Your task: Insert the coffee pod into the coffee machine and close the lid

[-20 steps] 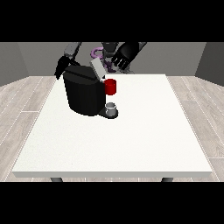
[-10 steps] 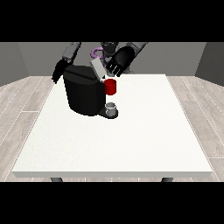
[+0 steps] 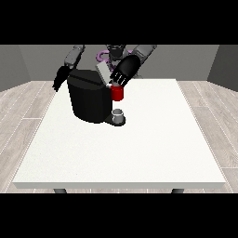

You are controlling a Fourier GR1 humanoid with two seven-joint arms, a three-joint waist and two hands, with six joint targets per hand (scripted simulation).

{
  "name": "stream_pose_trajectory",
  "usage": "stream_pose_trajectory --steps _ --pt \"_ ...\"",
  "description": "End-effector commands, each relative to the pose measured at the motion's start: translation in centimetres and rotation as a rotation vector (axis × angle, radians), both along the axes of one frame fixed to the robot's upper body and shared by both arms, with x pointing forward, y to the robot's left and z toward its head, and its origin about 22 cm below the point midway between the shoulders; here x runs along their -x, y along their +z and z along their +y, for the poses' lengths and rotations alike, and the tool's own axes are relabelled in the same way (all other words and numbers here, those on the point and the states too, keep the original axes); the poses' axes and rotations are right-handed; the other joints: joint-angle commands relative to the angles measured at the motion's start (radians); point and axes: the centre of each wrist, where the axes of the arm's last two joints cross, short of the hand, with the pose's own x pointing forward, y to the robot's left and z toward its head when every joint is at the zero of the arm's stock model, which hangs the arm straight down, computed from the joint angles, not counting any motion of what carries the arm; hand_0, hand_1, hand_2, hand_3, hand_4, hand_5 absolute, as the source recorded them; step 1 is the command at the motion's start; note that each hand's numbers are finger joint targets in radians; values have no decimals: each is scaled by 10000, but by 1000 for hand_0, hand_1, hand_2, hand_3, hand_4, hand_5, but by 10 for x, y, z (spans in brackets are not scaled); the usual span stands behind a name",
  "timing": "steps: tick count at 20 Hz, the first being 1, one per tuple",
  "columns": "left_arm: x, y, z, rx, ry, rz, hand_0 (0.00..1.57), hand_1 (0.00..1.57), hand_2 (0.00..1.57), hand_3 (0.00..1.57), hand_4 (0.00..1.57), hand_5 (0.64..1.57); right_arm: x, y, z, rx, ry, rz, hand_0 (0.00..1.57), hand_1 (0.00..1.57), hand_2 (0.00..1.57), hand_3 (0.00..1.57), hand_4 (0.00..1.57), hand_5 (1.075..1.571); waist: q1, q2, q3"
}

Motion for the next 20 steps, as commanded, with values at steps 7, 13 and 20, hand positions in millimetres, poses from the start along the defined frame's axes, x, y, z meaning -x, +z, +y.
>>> stream_pose_trajectory --steps 7,13,20 --pt "-1 10 7 58 3 -216 1169 1169 1235 1200 422 1571 -8 14 -3 125 -22 -452 0 0 0 0 0 1571 -66 336 -1" --pt "-1 6 2 64 -100 -575 1231 1231 1267 1211 389 1571 -3 0 -3 121 -156 -144 0 0 0 0 0 1571 -22 369 0" --pt "-1 12 -1 -72 -94 -689 1202 1202 1218 1176 360 1571 -5 1 -5 99 -81 -158 0 0 0 0 0 1571 -75 224 1"
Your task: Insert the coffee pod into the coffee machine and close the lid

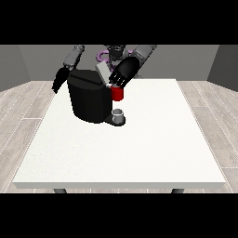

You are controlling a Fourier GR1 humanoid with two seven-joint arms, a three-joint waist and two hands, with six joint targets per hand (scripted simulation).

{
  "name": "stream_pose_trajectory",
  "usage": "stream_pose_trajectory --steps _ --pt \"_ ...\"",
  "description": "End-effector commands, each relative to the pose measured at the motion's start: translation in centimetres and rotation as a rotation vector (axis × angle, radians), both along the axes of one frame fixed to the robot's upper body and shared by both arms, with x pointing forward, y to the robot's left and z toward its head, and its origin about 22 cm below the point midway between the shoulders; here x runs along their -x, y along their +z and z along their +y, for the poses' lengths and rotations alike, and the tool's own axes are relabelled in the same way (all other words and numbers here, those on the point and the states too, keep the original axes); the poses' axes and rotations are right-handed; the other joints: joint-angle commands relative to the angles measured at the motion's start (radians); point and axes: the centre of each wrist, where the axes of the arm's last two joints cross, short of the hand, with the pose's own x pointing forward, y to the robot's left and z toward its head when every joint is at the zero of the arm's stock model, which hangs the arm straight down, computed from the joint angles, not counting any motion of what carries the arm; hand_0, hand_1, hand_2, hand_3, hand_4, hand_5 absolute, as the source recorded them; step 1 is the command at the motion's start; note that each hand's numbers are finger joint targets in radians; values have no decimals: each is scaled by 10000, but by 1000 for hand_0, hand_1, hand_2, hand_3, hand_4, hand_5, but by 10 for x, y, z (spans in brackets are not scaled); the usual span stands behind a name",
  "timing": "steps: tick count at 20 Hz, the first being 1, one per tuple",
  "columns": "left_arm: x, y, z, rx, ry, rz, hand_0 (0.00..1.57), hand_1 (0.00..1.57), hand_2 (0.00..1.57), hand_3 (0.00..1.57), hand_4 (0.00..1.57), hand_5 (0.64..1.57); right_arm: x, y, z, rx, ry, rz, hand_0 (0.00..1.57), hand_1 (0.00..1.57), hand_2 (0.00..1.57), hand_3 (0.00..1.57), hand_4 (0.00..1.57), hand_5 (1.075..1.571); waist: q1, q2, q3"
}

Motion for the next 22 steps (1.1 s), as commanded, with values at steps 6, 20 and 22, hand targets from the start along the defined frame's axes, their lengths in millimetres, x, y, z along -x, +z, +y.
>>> stream_pose_trajectory --steps 6,20,22 --pt "0 -11 2 -1118 318 -381 1209 1209 1228 1132 0 1571 9 -12 25 -112 59 192 0 0 0 0 0 1571 -38 -103 -5" --pt "0 -14 7 -868 397 -1447 1138 1138 1136 963 0 1571 1 5 -3 108 156 -16 0 0 0 0 61 1571 -286 298 -4" --pt "1 3 1 -968 -30 -1890 1206 1206 1179 956 0 1571 -7 12 16 -142 -214 -306 0 0 0 0 85 1571 16 568 -4"
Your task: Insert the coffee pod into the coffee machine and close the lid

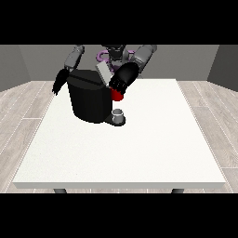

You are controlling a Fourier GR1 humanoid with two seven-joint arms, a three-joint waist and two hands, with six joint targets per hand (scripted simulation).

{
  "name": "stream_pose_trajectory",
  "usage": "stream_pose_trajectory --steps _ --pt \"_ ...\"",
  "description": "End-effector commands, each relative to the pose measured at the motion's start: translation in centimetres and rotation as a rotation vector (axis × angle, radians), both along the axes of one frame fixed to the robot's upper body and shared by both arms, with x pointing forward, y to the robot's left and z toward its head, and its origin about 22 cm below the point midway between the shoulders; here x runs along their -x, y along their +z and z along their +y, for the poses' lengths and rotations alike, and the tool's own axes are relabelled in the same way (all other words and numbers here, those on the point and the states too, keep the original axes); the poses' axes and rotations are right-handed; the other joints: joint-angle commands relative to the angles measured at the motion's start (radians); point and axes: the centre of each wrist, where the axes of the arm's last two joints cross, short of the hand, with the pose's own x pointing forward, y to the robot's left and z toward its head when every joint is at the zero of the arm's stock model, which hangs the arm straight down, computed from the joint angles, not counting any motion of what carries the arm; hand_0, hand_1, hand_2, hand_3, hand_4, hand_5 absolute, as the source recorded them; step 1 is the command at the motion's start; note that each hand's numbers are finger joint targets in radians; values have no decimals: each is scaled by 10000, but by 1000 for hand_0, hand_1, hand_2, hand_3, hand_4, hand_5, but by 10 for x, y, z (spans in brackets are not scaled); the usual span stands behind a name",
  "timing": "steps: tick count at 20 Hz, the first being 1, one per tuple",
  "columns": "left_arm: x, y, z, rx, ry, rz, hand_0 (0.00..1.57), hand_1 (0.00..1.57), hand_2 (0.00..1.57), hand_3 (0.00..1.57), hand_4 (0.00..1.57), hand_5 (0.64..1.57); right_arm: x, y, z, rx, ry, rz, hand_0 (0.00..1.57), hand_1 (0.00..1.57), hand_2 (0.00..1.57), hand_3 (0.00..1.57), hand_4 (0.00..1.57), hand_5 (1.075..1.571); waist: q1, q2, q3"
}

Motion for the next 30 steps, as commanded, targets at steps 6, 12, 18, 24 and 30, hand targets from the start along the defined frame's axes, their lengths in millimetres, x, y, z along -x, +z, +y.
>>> stream_pose_trajectory --steps 6,12,18,24,30 --pt "2 23 12 76 344 -774 1224 1224 1202 978 0 1571 -6 19 7 151 268 -313 0 0 0 0 71 1571 -437 507 -14" --pt "3 7 21 -717 74 -1445 1088 1088 1075 800 0 1571 1 7 8 224 171 -180 0 0 0 0 185 1571 -348 584 -17" --pt "4 13 29 -924 532 -1681 510 510 776 600 0 1571 0 16 2 469 179 -283 0 0 0 0 207 1571 -519 494 -14" --pt "3 2 31 -958 458 -1638 0 0 565 474 0 1571 -3 15 -6 441 -147 -283 0 0 0 0 0 1571 -242 647 -15" --pt "3 7 27 -1027 395 -1272 0 0 362 253 0 1571 3 -7 2 265 89 244 0 0 0 0 144 1571 -70 163 -12"
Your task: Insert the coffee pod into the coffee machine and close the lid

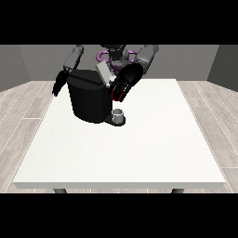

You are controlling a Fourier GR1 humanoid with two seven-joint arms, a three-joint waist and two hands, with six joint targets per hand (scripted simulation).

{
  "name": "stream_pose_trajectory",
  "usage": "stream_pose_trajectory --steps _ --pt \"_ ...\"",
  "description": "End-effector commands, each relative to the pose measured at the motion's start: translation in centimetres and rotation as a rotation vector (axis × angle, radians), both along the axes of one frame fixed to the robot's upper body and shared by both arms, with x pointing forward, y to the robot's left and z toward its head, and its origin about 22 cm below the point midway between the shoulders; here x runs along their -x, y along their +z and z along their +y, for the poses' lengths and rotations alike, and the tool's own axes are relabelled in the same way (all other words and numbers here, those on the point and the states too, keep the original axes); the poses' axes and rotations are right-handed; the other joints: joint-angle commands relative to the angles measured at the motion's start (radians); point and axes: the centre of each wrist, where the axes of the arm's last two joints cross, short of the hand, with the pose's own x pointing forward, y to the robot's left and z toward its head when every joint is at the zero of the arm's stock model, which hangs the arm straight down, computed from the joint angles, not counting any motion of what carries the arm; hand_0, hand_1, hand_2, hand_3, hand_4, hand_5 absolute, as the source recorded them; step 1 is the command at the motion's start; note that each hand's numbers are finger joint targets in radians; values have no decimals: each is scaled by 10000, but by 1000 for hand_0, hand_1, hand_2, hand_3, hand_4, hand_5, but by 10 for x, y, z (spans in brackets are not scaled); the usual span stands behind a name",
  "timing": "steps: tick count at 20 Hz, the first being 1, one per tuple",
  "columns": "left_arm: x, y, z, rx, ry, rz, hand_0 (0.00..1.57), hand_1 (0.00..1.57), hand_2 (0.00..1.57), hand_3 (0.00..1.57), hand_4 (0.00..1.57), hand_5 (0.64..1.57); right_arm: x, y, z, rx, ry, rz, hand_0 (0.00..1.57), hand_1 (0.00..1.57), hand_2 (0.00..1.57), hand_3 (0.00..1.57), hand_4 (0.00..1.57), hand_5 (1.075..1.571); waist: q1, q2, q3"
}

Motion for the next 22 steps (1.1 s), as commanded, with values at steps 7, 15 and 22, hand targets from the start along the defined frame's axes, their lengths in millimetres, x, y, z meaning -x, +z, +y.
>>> stream_pose_trajectory --steps 7,15,22 --pt "-5 -93 -22 506 -274 2230 0 0 0 52 0 1571 28 -66 -26 -400 -763 1815 0 0 0 0 0 1571 1159 -2061 -10" --pt "11 -198 -44 5887 -1657 3872 0 0 0 0 198 1571 69 -118 -42 -599 -1434 2925 0 0 0 0 0 1571 2365 -3983 -50" --pt "69 -324 -21 10616 -587 5691 0 0 0 0 274 1571 82 -114 -51 -1171 -1187 2732 0 0 0 0 0 1571 3227 -5825 -41"
